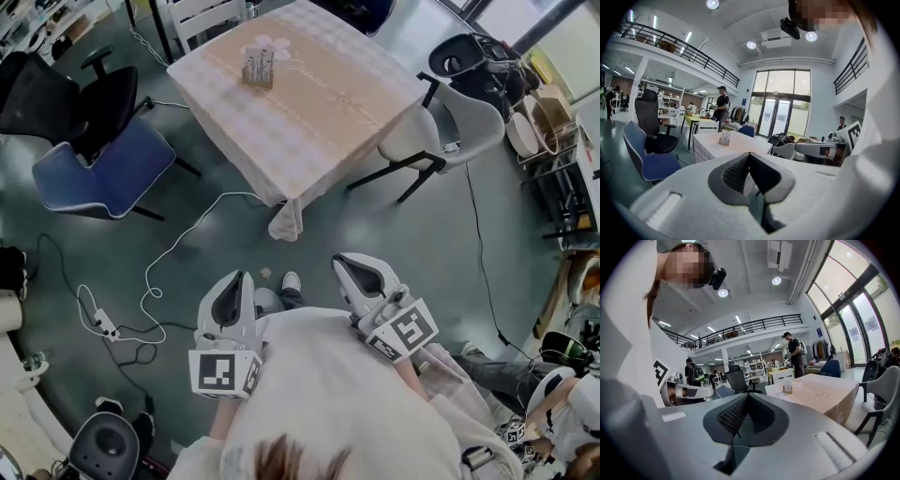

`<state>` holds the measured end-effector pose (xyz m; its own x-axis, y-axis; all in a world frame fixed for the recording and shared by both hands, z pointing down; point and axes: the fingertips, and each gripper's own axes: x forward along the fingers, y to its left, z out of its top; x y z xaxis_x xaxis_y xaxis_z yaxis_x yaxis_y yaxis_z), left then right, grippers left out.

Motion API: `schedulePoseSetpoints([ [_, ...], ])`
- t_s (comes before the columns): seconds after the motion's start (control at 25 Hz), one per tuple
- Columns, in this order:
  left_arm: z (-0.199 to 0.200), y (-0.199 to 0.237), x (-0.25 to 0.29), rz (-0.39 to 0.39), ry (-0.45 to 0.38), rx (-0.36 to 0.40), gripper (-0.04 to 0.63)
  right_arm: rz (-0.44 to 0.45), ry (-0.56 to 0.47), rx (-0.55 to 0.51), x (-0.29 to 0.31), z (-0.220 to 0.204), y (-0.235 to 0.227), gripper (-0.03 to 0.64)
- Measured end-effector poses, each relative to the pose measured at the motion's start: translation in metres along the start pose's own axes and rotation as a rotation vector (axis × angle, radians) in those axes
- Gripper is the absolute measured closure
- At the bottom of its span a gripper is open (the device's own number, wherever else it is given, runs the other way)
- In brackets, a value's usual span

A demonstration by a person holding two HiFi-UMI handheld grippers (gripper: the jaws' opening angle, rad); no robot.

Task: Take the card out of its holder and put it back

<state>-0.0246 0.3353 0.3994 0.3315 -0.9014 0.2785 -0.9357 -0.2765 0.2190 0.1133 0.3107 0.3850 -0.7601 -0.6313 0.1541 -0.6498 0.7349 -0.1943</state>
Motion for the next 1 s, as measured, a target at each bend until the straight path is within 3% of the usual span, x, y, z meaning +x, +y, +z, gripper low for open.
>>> schedulePoseSetpoints([
  [0.24,0.005,-0.002,0.007,0.007,-0.03,-0.03,0.595,0.0,0.013,-0.003,-0.001,-0.003,-0.009,0.618],
  [0.64,-0.003,-0.002,0.013,-0.014,0.003,-0.077,0.595,-0.008,0.058,-0.034,-0.001,-0.008,-0.011,0.618],
  [1.0,0.01,0.013,0.027,-0.016,-0.01,-0.032,0.595,-0.022,0.029,-0.02,0.02,-0.001,-0.017,0.618],
])
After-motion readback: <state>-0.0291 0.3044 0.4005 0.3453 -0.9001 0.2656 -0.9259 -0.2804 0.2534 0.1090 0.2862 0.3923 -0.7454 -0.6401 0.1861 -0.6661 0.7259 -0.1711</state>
